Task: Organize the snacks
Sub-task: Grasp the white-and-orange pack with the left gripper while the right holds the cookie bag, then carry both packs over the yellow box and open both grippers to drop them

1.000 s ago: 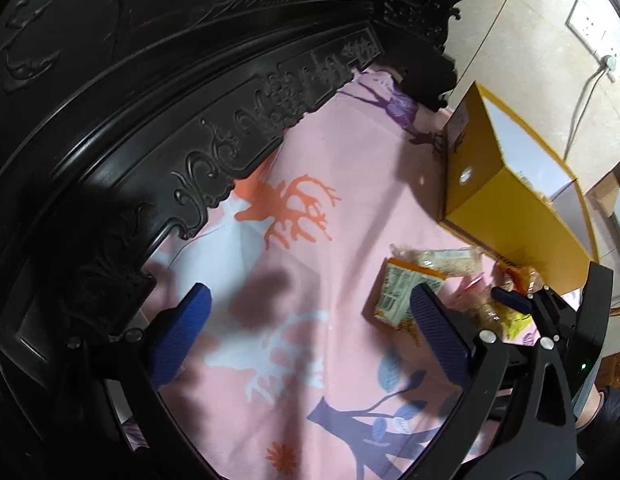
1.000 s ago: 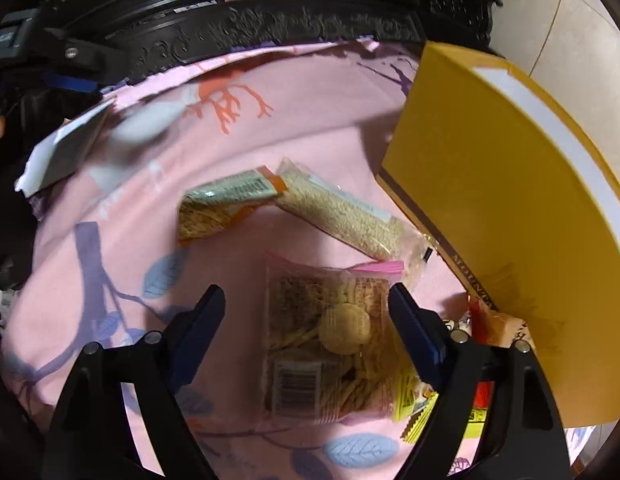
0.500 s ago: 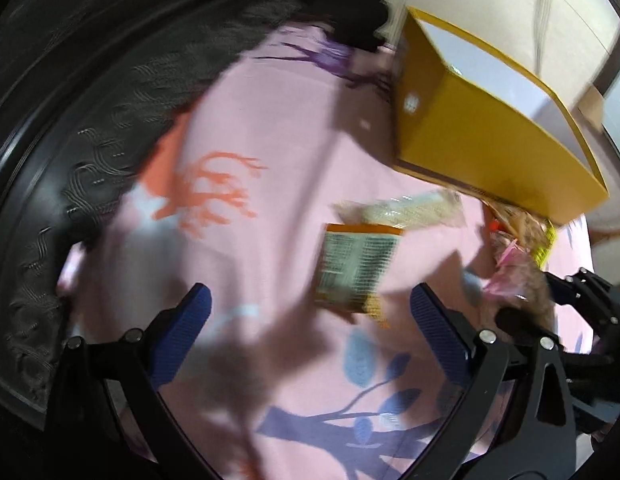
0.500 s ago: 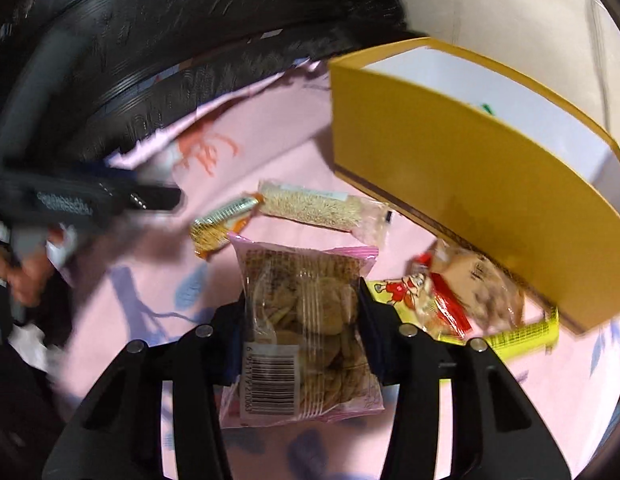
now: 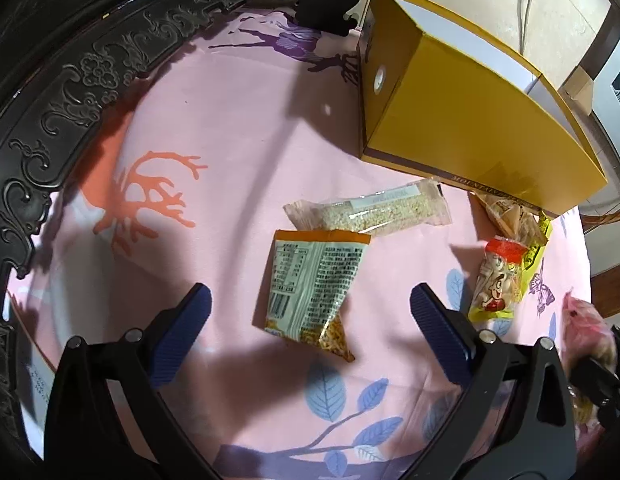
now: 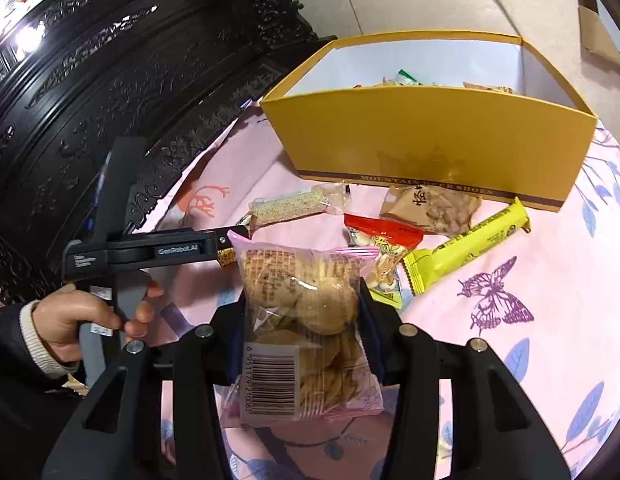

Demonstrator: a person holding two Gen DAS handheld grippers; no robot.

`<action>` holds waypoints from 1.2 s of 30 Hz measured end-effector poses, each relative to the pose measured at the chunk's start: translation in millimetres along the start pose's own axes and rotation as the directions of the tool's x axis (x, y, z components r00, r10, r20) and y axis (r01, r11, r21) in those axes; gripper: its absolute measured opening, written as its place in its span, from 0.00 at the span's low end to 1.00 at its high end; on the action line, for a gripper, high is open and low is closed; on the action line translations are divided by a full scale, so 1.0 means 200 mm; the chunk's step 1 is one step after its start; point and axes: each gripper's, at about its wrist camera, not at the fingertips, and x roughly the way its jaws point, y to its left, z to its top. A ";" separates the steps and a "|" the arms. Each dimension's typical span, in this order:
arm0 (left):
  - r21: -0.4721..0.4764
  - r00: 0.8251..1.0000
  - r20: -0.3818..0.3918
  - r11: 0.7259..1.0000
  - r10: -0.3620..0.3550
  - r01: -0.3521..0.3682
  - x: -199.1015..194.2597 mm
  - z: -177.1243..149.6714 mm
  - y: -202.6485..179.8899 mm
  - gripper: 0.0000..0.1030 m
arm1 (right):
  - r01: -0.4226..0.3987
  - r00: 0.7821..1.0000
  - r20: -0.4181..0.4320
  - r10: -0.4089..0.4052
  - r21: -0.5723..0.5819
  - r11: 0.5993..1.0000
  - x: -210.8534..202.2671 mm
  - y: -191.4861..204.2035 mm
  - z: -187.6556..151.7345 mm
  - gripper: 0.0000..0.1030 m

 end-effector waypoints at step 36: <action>0.224 0.885 0.350 0.945 -0.308 0.240 -0.66 0.55 -0.51 0.34 | 0.145 0.933 0.335 -0.131 -0.018 0.989 -0.37 -0.13 0.58 0.47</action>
